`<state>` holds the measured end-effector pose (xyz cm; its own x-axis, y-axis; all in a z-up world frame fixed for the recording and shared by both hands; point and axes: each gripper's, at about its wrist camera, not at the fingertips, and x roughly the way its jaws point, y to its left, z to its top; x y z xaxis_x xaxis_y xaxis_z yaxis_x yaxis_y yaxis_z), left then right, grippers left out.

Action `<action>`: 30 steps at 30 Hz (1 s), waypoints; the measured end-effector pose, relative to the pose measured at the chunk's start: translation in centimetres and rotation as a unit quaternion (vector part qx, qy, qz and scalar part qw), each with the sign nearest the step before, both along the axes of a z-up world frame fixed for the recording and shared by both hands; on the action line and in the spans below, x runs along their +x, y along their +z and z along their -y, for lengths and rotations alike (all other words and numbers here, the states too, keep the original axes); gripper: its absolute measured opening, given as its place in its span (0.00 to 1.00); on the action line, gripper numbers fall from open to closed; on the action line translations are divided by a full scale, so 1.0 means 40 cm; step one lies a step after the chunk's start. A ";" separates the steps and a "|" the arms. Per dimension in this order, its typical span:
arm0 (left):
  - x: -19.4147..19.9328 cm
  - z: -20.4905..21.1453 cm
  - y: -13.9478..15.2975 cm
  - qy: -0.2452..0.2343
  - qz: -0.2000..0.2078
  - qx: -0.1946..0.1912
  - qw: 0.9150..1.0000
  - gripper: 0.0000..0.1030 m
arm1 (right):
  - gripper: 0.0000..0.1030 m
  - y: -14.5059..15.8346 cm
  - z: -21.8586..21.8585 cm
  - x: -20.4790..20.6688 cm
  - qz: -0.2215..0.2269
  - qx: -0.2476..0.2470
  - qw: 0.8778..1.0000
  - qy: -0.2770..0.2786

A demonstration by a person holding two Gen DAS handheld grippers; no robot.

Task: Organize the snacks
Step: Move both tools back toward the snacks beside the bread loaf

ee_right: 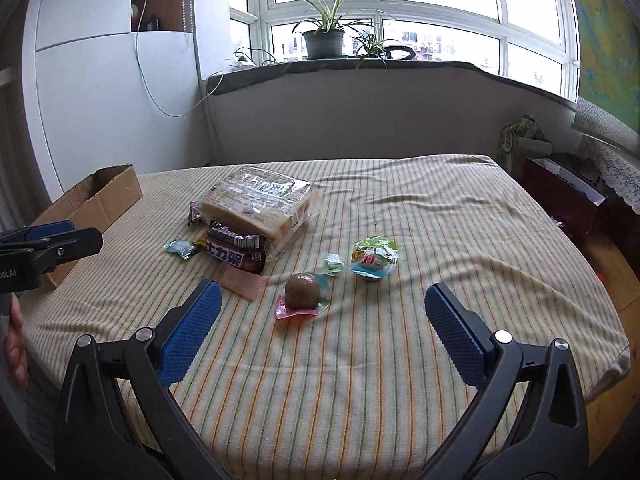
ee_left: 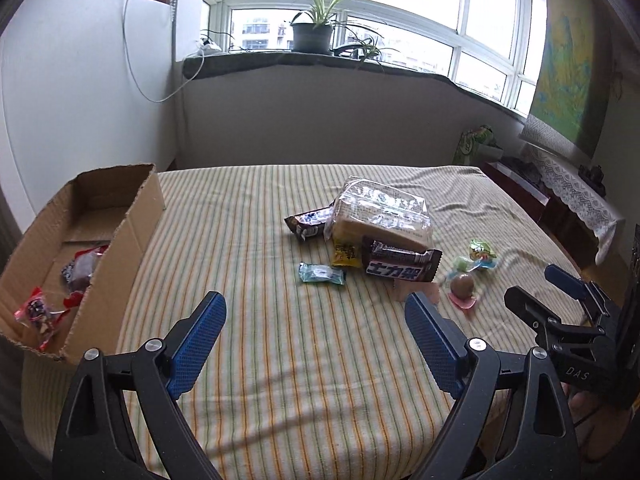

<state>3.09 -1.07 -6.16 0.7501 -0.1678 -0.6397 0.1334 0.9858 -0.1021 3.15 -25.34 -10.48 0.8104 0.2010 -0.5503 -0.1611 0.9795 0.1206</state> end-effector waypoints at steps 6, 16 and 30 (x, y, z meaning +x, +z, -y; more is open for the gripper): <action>0.040 -0.003 -0.005 0.002 -0.001 0.007 1.000 0.88 | 1.00 -0.018 -0.007 0.010 -0.014 -0.004 1.000 0.005; 0.175 0.030 -0.116 -0.022 -0.081 0.031 0.996 0.88 | 1.00 -0.040 -0.130 0.012 -0.041 0.002 0.992 0.117; 0.261 0.050 -0.173 -0.042 -0.108 0.031 0.993 0.88 | 0.96 -0.094 -0.193 0.162 -0.109 -0.041 0.983 0.141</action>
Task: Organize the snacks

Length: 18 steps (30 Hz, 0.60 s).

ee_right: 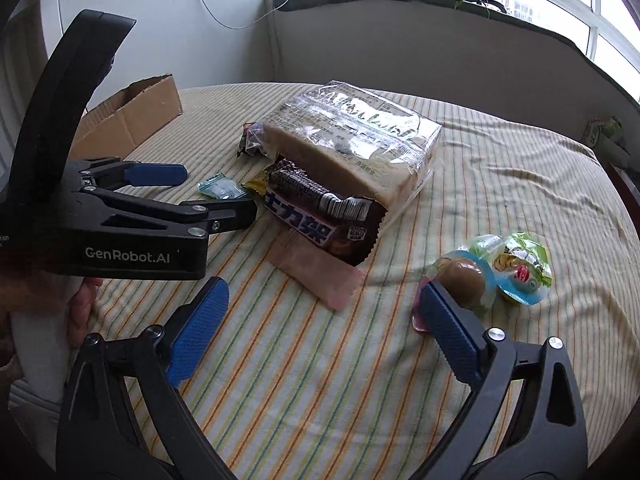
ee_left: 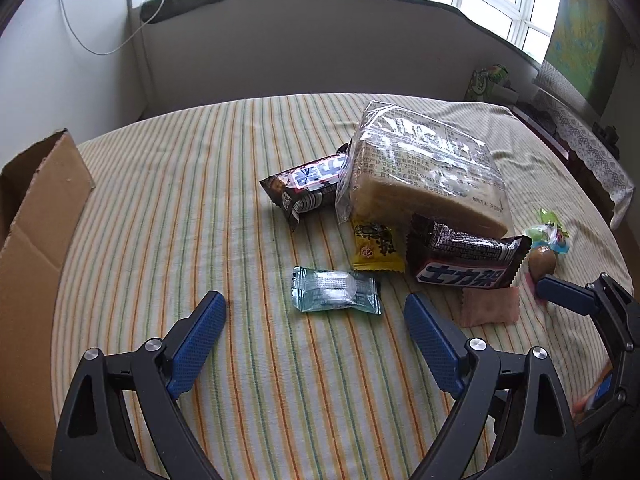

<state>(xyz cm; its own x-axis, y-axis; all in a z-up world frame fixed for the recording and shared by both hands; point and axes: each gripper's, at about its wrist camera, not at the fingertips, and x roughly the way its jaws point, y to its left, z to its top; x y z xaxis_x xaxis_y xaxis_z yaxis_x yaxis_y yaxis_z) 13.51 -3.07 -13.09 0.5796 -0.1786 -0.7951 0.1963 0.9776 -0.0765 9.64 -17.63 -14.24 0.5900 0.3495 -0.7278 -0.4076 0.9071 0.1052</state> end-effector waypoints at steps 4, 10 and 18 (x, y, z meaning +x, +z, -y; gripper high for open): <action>0.013 0.002 -0.005 -0.004 0.002 -0.004 1.000 0.88 | 0.81 -0.004 -0.020 0.028 -0.002 -0.005 1.000 0.010; 0.002 -0.017 0.001 0.001 0.018 -0.018 1.000 0.59 | 0.26 -0.002 -0.001 0.026 0.018 -0.008 1.000 -0.015; -0.022 -0.054 0.005 -0.006 0.027 -0.056 0.998 0.32 | 0.06 0.002 0.022 -0.022 0.032 -0.009 0.999 -0.018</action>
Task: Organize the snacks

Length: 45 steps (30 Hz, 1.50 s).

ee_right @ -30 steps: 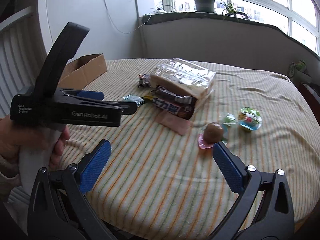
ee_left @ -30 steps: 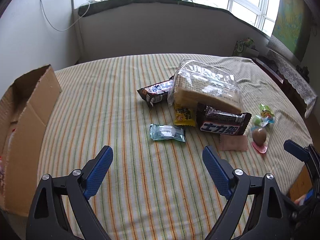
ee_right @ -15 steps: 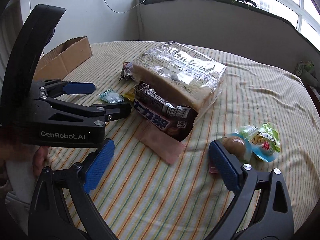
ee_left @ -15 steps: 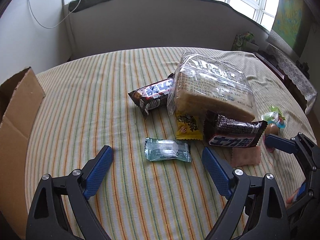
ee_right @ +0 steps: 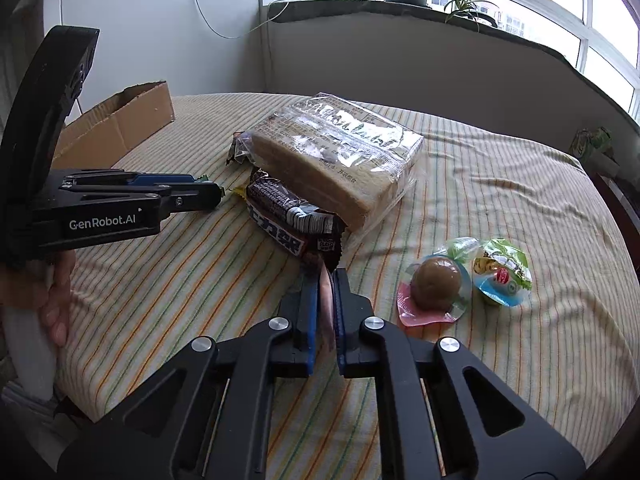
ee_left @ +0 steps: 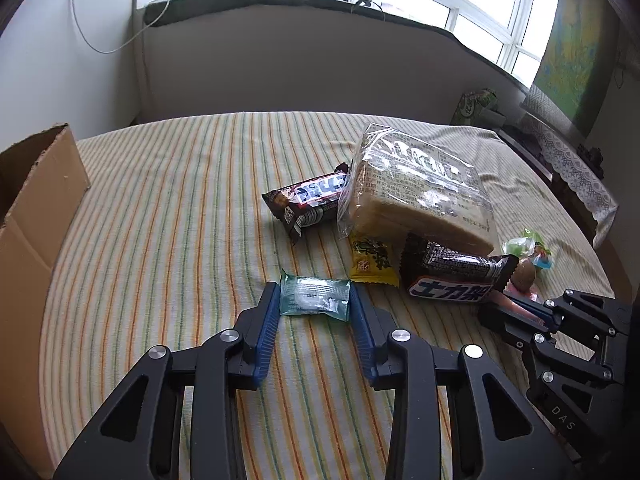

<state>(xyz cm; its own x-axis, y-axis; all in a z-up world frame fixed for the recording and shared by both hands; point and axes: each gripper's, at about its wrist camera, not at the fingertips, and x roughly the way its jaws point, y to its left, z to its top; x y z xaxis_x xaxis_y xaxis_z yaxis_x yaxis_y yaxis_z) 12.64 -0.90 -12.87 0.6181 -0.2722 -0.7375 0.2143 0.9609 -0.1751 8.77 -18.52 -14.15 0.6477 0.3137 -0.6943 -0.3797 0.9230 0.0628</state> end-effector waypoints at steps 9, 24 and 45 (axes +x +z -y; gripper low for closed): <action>-0.103 -0.029 0.014 -0.003 0.010 -0.043 0.999 0.32 | 0.05 -0.003 0.048 -0.048 0.005 0.069 0.997 -0.017; -0.174 -0.030 0.041 0.001 0.027 -0.070 0.997 0.32 | 0.05 0.081 0.197 -0.057 0.042 0.175 0.979 -0.094; -0.230 -0.180 0.245 0.061 0.150 -0.082 0.983 0.33 | 0.05 0.285 0.015 -0.079 0.103 0.192 0.976 -0.022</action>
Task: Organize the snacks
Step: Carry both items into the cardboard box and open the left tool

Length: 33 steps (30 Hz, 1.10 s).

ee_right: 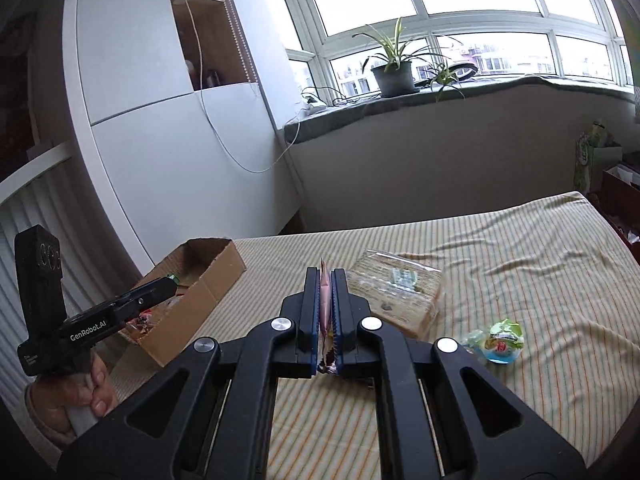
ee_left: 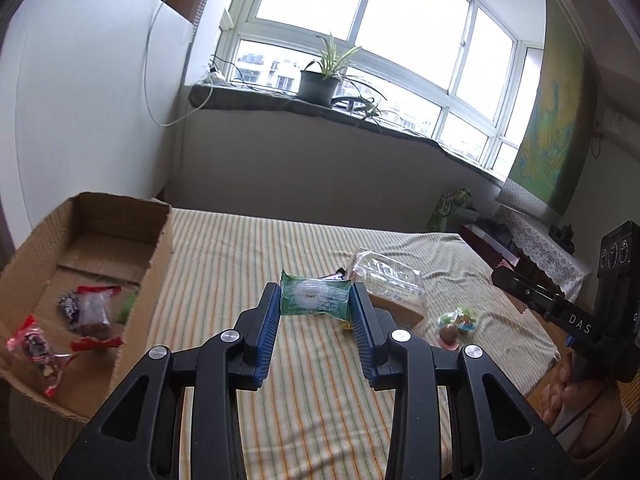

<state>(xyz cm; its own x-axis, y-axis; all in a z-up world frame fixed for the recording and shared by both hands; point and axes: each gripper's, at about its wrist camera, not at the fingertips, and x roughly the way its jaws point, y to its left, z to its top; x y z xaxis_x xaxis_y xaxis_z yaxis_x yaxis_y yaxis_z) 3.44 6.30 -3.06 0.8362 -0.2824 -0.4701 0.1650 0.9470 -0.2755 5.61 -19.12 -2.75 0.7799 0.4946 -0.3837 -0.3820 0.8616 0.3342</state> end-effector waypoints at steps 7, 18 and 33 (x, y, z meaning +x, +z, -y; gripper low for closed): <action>-0.069 -0.169 -0.014 0.074 -0.003 -0.017 0.997 0.33 | 0.05 0.024 -0.207 0.003 0.001 -0.022 0.997 0.072; -0.169 -0.433 -0.059 0.198 -0.011 -0.037 0.979 0.33 | 0.05 0.006 -0.564 0.004 -0.005 -0.044 0.976 0.215; -0.072 -0.475 -0.063 0.178 -0.014 -0.044 0.983 0.34 | 0.06 -0.024 -0.717 0.047 -0.012 -0.061 0.965 0.253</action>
